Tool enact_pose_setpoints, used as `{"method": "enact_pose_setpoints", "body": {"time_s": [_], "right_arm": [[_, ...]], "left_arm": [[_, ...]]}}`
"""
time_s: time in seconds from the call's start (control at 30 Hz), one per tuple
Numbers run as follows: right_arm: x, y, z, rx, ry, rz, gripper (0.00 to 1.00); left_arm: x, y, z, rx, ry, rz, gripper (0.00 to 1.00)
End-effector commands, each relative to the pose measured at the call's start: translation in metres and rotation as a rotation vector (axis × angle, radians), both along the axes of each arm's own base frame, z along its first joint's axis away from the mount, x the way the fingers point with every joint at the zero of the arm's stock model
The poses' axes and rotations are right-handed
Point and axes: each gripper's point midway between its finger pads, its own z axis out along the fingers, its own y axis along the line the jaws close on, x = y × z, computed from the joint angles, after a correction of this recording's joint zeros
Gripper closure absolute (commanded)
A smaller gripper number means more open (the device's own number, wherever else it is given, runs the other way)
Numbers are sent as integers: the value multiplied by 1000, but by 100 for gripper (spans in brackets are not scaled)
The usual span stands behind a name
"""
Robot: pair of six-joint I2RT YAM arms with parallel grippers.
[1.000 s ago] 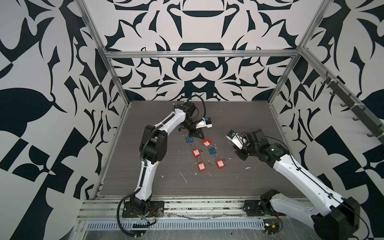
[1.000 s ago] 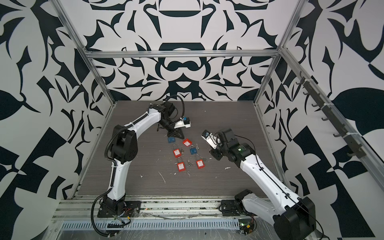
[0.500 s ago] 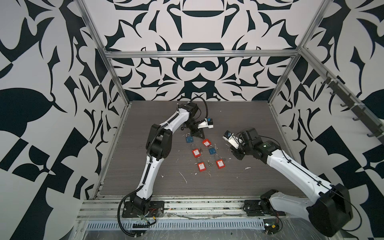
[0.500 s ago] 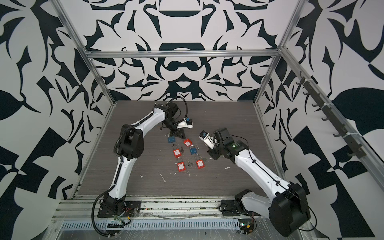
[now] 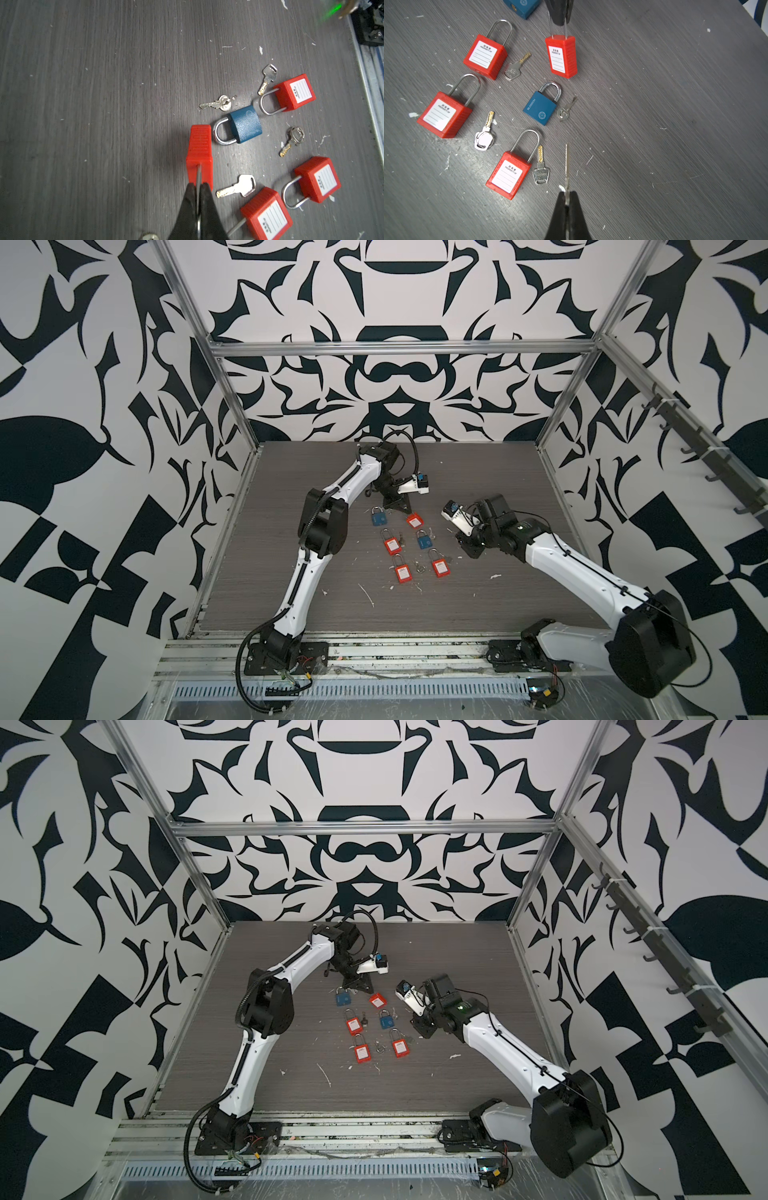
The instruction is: Lock with the key
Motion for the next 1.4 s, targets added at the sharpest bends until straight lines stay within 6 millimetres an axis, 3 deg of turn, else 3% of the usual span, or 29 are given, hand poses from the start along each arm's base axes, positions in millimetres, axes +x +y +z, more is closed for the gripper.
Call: {"method": "enact_pose_setpoints", "body": {"time_s": [0.0,0.27,0.57,0.67,0.77,0.97,1.17,1.37], "right_arm": [[12,9,19,57,-45,-14,100],[15,14,15,101,-9,-55,100],[14,15,11,144,35,-116,100],[17,15,10,154,29,-134,100],[26,18,9,154,14,-136,100],[73,25,3,93,19,-214,100],[117,41,-25,60,160,-337,100],[135,57,-54,74,267,-389,100]], "left_arm": [[0,12,-35,97,6,-27,96],[12,10,-45,104,-43,-19,84],[34,7,-51,106,-148,9,78],[54,-2,-38,56,-231,75,76],[73,-10,-7,-30,-308,155,71],[76,-9,54,-158,-340,245,65],[58,19,95,-288,-268,388,64],[19,52,93,-304,-210,485,62]]}}
